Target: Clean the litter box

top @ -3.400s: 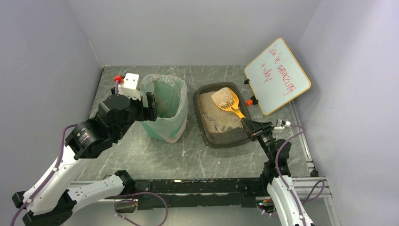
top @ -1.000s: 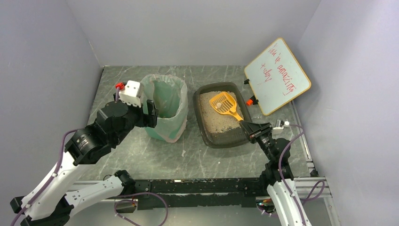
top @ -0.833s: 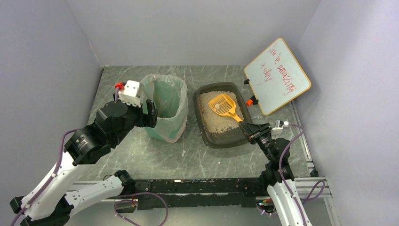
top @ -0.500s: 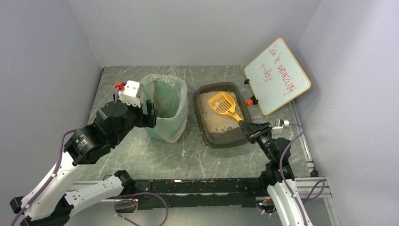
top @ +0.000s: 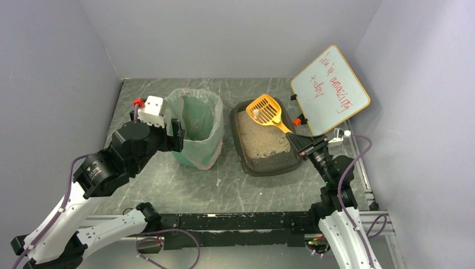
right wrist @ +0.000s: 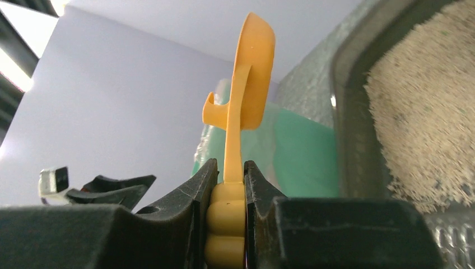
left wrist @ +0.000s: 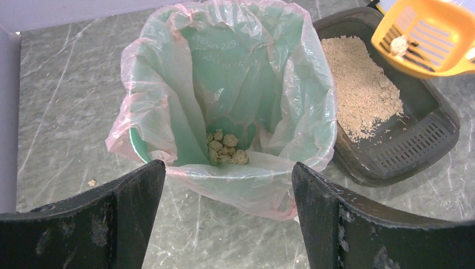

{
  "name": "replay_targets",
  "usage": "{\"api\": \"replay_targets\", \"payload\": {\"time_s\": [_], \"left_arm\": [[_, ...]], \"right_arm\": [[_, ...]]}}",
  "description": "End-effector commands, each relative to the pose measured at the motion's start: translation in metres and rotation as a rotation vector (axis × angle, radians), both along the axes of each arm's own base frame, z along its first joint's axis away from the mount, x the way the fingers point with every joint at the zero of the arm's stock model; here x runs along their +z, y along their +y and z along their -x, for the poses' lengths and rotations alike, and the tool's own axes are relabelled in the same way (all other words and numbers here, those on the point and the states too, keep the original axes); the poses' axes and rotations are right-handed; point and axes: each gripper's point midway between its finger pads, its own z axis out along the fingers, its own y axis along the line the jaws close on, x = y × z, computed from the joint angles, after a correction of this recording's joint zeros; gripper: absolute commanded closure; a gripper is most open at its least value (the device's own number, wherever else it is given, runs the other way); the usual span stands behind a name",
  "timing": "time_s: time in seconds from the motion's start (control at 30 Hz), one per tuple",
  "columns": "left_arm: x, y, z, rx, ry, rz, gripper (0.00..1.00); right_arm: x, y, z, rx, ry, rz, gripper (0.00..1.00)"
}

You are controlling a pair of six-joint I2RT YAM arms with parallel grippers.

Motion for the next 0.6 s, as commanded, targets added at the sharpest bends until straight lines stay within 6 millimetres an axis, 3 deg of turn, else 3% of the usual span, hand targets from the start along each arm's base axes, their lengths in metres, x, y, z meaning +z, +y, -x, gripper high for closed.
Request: {"api": "replay_targets", "payload": {"time_s": [0.0,0.3,0.57], "left_arm": [[0.026,0.01,-0.001,0.031,-0.069,0.017,0.1],[0.03,0.02,0.001,0.071,-0.087,0.015,0.08],[0.034,0.023,0.002,0.08,-0.088,0.015,0.08]], "right_arm": [[0.061,0.008,0.006,0.057,-0.202,0.036,1.0],[0.111,0.03,-0.005,0.165,-0.288,0.079,1.0],[0.146,0.066,-0.016,0.264,-0.317,0.172,1.0]]}}
